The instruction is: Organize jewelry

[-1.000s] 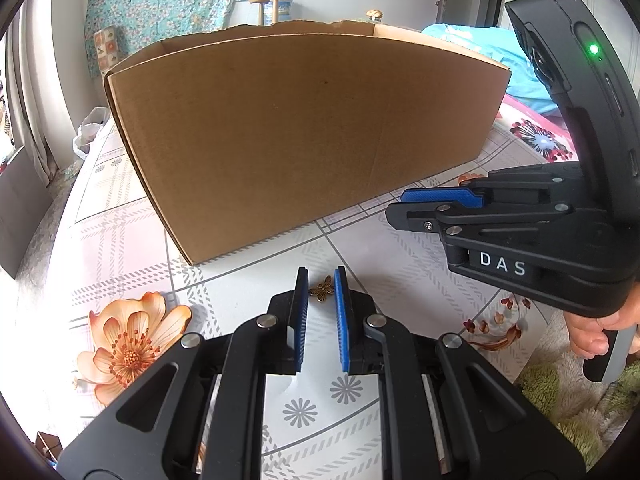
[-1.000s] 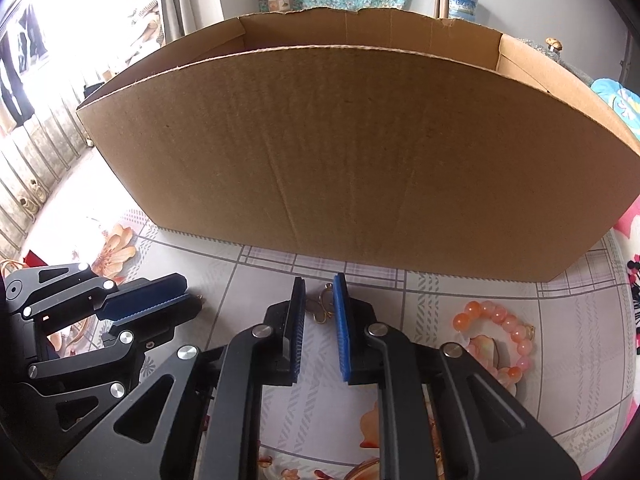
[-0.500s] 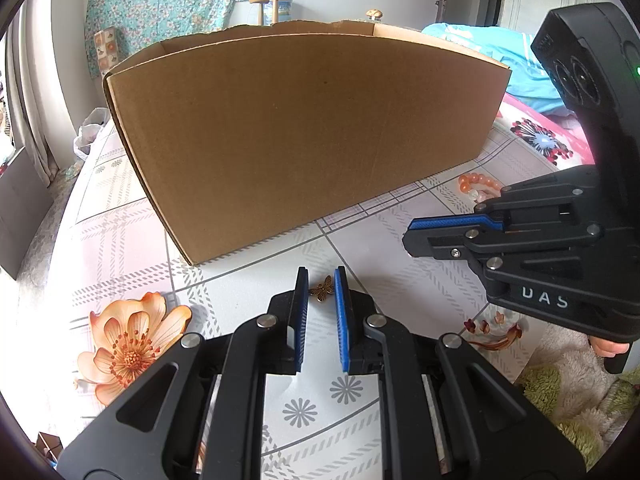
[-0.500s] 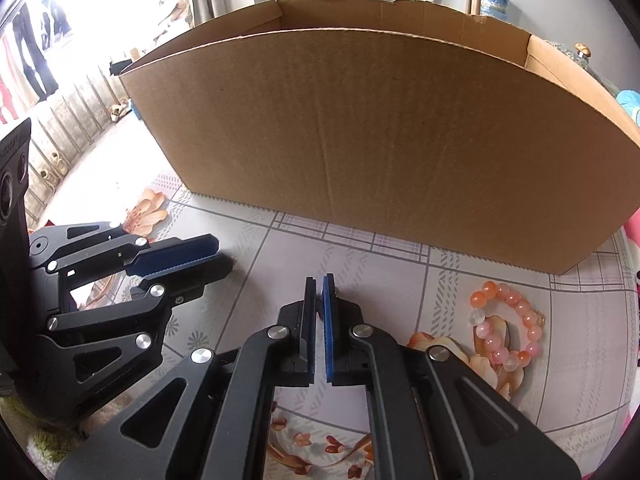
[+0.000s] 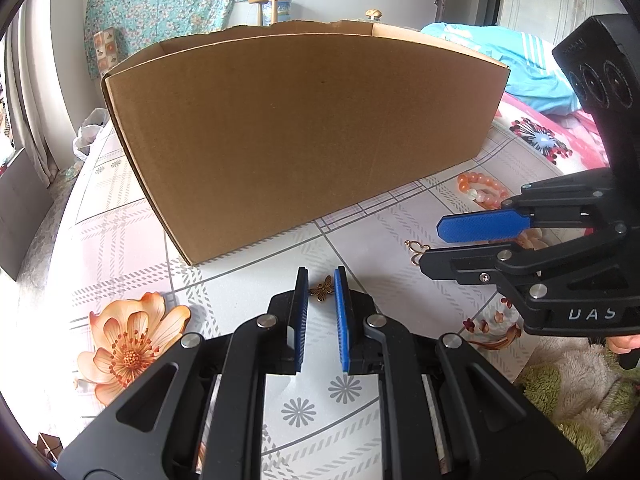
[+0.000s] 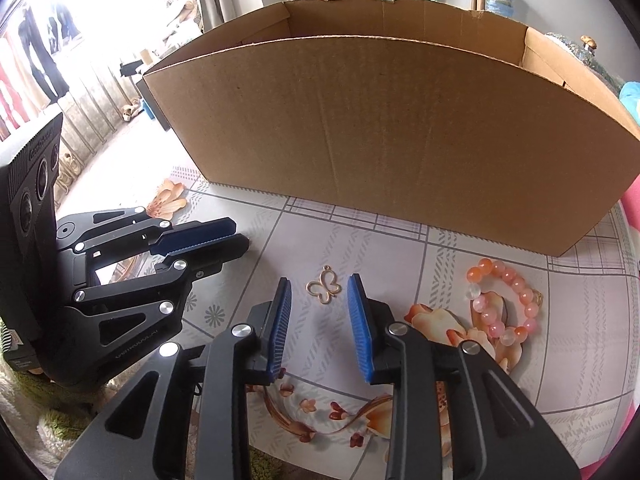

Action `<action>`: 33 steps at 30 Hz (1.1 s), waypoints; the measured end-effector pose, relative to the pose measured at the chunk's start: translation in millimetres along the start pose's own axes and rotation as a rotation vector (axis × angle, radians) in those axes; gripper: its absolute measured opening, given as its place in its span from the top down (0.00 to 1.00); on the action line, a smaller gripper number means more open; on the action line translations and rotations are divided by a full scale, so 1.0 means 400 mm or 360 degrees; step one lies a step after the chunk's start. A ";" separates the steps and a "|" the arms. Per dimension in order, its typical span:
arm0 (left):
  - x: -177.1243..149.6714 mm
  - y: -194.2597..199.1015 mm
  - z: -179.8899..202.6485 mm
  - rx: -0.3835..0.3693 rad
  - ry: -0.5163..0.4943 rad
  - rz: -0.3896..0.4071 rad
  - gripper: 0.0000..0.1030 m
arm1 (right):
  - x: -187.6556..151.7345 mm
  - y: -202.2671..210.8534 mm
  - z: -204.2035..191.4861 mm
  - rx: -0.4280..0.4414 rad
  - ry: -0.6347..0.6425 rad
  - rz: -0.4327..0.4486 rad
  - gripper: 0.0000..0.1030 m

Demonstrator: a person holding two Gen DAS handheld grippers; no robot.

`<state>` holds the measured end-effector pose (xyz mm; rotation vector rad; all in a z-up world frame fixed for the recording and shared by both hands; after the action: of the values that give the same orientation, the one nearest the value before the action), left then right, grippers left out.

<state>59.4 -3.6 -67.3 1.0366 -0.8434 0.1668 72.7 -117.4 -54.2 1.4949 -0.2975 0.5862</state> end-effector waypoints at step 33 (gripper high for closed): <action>0.003 -0.002 0.005 0.0001 0.0000 -0.0003 0.89 | -0.027 0.039 -0.009 0.0062 0.0008 -0.0011 0.66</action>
<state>59.8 -6.0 -66.6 1.0378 -0.8426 0.1655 54.7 -116.2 -47.2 1.5313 -0.2783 0.5934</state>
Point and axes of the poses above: each gripper's, at about its wrist camera, not at the fingertips, and y roughly against the way its jaws point, z to its right, x to its top, the point moved 1 cm from there along -y, roughly the way its jaws point, and after that the axes turned 14 degrees about -x, right-handed, at the moved point
